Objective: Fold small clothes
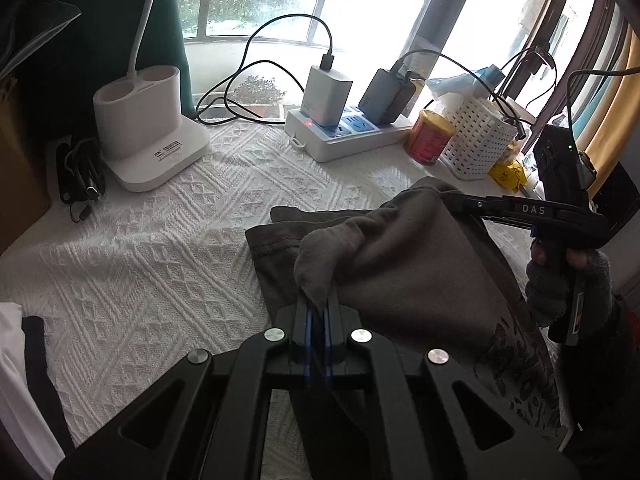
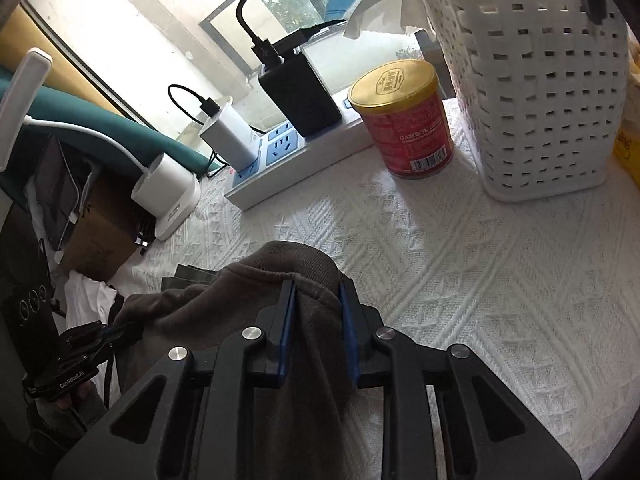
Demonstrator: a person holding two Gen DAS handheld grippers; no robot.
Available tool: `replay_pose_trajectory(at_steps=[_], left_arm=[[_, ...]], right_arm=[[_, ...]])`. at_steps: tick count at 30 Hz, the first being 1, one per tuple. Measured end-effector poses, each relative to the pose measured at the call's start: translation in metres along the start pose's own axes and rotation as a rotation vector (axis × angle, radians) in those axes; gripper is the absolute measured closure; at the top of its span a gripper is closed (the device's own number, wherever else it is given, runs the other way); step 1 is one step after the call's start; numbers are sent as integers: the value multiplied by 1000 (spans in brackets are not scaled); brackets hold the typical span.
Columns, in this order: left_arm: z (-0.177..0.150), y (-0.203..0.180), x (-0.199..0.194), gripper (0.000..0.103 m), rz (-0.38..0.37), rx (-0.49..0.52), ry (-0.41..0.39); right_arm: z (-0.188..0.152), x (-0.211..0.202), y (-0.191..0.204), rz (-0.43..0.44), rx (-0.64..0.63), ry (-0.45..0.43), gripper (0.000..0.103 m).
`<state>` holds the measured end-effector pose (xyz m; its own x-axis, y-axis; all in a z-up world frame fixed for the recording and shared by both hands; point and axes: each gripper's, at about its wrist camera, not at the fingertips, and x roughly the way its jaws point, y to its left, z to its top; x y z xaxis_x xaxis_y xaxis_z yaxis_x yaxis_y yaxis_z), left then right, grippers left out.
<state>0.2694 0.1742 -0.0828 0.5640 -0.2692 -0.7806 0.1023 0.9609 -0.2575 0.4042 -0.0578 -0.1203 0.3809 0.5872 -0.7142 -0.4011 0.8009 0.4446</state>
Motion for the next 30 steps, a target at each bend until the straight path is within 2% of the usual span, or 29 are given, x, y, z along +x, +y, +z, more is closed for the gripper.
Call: replay_pose_trajectory(at_steps=[4, 7, 9, 12, 15, 19, 21, 22, 23, 25, 30], left_arm=[[-1, 9, 2, 100, -1, -28, -4], [-2, 14, 12, 100, 6, -47, 8], [-4, 13, 16, 100, 17, -51, 10], [-8, 10, 18, 94, 70, -38, 5], [-11, 10, 18, 94, 73, -48, 17], [-13, 10, 7, 91, 87, -58, -7], [-14, 12, -1, 81, 117, -69, -40], [-14, 14, -5, 70, 142, -73, -61], [-15, 16, -9, 67, 148, -82, -71], [-17, 18, -12, 67, 125, -97, -69], [-28, -1, -28, 66, 99, -60, -81]], right_arm=[[-3, -1, -1, -8, -30, -17, 79], [-6, -2, 4, -39, -99, -33, 78], [-10, -7, 6, -88, -135, -52, 64], [-16, -16, 6, -155, -162, -95, 57], [-25, -24, 6, -184, -171, -98, 56], [-39, -36, 5, -199, -171, -93, 56], [-45, -42, 5, -207, -168, -93, 56], [-48, -45, 5, -212, -166, -91, 56], [-51, -47, 5, -214, -164, -90, 56], [-59, -53, 7, -221, -160, -90, 56], [-77, -67, 15, -226, -154, -83, 56]])
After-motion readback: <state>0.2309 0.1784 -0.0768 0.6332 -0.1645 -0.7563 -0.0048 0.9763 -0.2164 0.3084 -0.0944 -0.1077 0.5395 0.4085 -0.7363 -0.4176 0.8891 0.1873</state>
